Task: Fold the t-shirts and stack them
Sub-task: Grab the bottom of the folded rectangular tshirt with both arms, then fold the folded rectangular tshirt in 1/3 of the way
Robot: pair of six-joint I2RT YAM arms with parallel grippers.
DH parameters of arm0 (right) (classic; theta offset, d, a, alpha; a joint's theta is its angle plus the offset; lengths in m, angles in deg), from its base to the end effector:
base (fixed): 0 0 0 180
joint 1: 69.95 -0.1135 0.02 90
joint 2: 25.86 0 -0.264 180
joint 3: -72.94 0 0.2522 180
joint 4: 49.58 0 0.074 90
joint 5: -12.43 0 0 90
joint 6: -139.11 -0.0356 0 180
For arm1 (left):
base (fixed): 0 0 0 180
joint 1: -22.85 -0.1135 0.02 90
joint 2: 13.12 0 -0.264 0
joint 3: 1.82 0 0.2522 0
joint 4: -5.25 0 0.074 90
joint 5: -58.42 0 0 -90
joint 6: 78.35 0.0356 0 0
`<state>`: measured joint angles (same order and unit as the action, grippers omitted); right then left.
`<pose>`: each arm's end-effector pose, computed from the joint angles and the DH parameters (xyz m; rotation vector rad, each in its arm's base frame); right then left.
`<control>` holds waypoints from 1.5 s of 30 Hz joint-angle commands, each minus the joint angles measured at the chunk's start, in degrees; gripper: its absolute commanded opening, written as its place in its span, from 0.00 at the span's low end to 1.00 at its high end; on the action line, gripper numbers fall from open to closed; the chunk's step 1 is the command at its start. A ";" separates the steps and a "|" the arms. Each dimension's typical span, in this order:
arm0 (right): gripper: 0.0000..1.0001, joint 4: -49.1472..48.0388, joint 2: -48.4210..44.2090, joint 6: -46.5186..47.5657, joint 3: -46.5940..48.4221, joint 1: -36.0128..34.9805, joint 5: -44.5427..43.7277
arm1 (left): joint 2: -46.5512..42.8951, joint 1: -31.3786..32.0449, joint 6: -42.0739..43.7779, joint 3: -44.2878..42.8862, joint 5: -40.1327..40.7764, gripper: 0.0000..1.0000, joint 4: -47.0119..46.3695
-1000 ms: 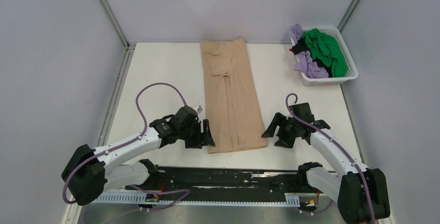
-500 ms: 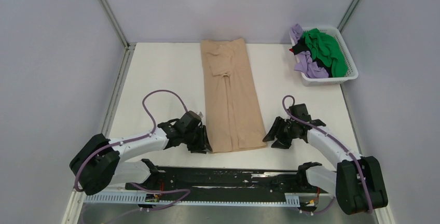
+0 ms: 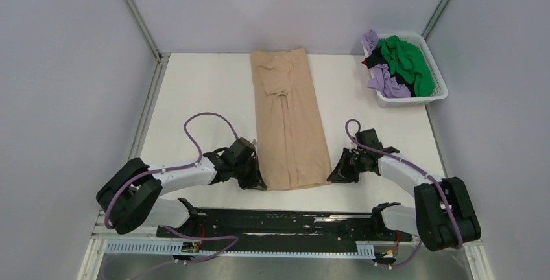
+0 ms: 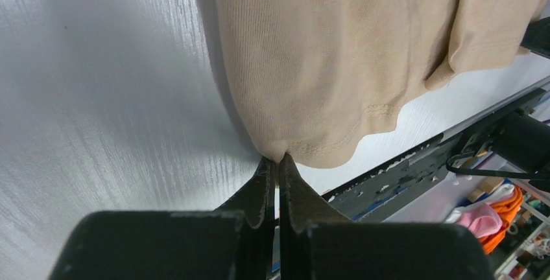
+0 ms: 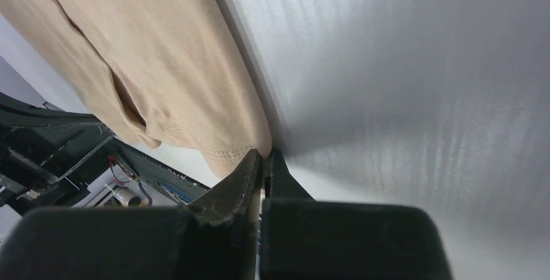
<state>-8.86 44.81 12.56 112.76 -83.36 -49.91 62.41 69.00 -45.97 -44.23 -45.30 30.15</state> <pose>0.1737 0.0584 0.1332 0.4737 2.8983 0.8559 0.1482 -0.1665 0.1392 -0.1875 2.8528 -0.8564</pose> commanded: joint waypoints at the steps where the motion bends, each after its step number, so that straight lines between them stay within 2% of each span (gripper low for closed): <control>1: 0.00 -1.74 -1.81 -1.53 -1.87 -2.31 4.49 | -2.82 0.60 0.68 0.79 -1.16 0.00 3.02; 5: 0.00 0.05 -6.69 -3.10 -4.91 -4.95 8.19 | -9.50 1.12 -0.52 3.04 -4.09 0.00 6.73; 9: 0.00 0.48 -10.40 -2.60 -3.81 -5.88 9.14 | -15.65 1.20 -1.55 5.68 -7.73 0.00 4.06; 13: 0.00 -0.25 -10.33 -2.48 0.02 -5.86 9.62 | -17.41 1.14 -1.34 4.64 -8.14 0.00 0.65; 16: 0.00 -1.28 -9.25 -2.38 3.05 -5.88 7.36 | -16.28 -0.30 1.95 1.92 -7.39 0.00 -0.18; 23: 0.00 -6.60 -1.33 -4.86 11.56 -5.60 2.82 | -7.93 -10.03 5.86 -3.28 -10.20 0.00 -8.17; 34: 0.00 -6.85 16.38 -3.70 29.62 -0.46 -0.38 | 11.16 -21.91 12.74 -21.96 -7.42 0.00 -6.12; 45: 0.00 -7.06 30.85 -1.75 44.32 3.03 -0.66 | 25.91 -27.34 17.12 -37.13 -5.66 0.00 -5.96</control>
<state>-14.23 72.90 9.08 151.47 -81.07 -50.22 85.01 42.80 -32.23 -76.10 -52.12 25.43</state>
